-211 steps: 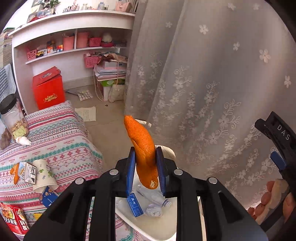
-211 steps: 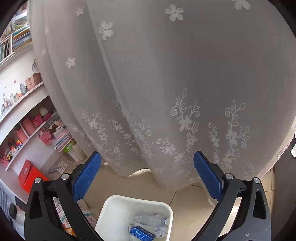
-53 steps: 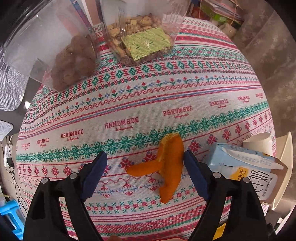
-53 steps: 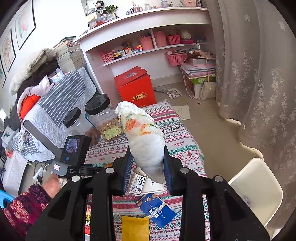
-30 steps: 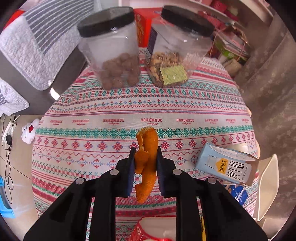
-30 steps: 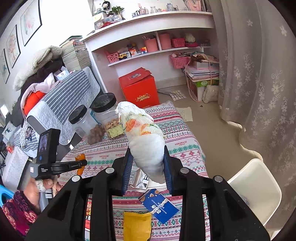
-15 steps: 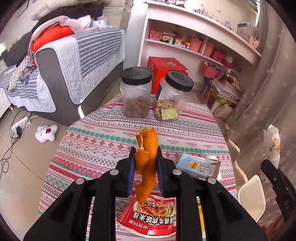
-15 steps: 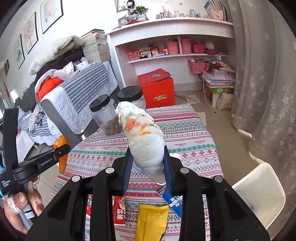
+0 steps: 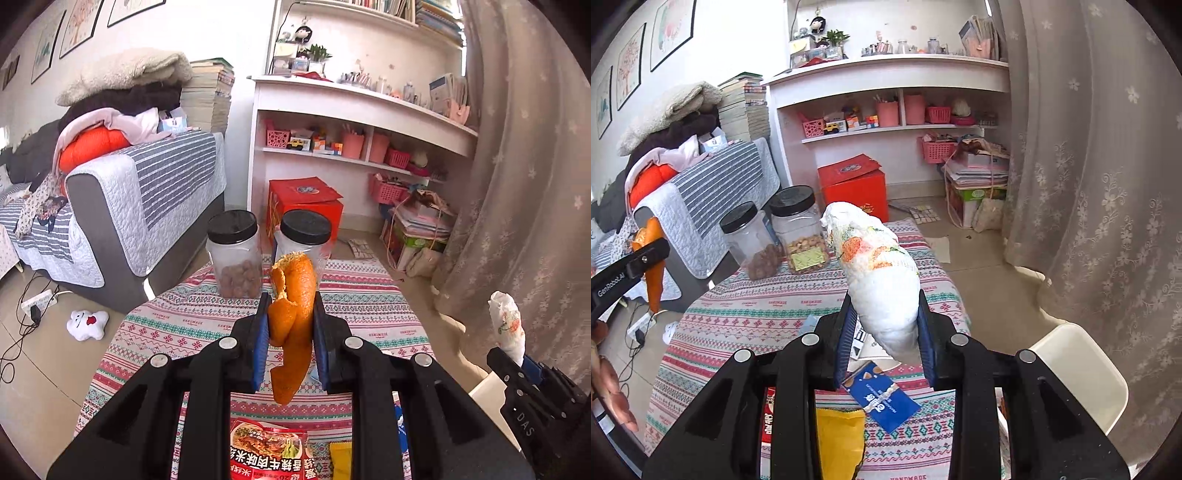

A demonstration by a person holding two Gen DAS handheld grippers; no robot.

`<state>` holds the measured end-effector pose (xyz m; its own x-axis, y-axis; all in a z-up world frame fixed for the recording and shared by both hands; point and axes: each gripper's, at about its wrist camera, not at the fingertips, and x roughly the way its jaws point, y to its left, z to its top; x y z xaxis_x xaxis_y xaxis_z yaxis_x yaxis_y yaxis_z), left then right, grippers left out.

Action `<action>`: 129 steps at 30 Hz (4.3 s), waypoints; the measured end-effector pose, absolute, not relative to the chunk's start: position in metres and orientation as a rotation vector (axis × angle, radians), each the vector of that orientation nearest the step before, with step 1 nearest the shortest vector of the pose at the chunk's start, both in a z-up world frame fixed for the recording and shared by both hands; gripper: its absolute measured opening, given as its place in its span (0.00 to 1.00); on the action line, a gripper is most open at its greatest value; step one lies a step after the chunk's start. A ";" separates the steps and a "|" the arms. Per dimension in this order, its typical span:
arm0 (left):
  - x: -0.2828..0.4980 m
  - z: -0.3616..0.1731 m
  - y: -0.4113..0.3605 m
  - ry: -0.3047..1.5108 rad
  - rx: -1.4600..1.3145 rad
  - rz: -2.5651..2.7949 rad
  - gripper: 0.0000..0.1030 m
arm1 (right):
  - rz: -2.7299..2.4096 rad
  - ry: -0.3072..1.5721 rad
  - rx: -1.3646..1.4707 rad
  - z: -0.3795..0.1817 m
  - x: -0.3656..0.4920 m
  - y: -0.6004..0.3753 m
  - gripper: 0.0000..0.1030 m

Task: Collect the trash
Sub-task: 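Carry the tissue and peel to the white bin and release both, then grasp the paper cup with the right gripper while the left gripper grasps the milk carton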

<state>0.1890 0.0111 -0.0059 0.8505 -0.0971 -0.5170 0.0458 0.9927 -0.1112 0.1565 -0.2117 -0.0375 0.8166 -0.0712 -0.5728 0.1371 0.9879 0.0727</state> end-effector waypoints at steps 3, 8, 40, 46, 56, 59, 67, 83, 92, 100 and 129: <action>0.184 -0.003 0.001 0.528 -0.097 -0.096 0.21 | -0.171 0.594 0.124 -0.038 0.152 -0.225 0.28; 0.181 -0.004 -0.022 0.521 -0.080 -0.128 0.21 | -0.309 0.576 0.194 -0.040 0.141 -0.257 0.29; 0.155 -0.028 -0.252 0.615 0.029 -0.538 0.22 | -0.987 0.449 0.343 -0.027 0.044 -0.442 0.93; 0.144 -0.021 -0.303 0.618 0.050 -0.618 0.23 | -1.054 0.426 0.436 -0.024 0.018 -0.481 0.93; 0.138 -0.036 -0.368 0.703 0.090 -0.713 0.42 | -1.127 0.380 0.509 -0.022 -0.011 -0.518 0.93; 0.136 -0.039 -0.376 0.721 0.099 -0.708 0.65 | -1.123 0.372 0.524 -0.021 -0.013 -0.521 0.93; 0.142 -0.037 -0.349 0.780 0.110 -0.629 0.87 | -1.069 0.369 0.521 -0.017 -0.002 -0.508 0.93; 0.229 -0.072 -0.180 1.050 0.090 -0.318 0.89 | -0.734 0.488 0.496 -0.013 0.083 -0.415 0.93; 0.295 -0.146 -0.056 1.307 -0.622 -0.109 0.89 | -0.615 0.535 0.522 -0.017 0.119 -0.379 0.93; 0.334 -0.204 -0.031 1.408 -1.039 0.059 0.89 | -0.566 0.576 0.556 -0.023 0.145 -0.366 0.93; 0.213 -0.031 0.062 0.742 -0.263 -0.094 0.56 | -0.120 1.116 0.158 -0.135 0.284 -0.230 0.93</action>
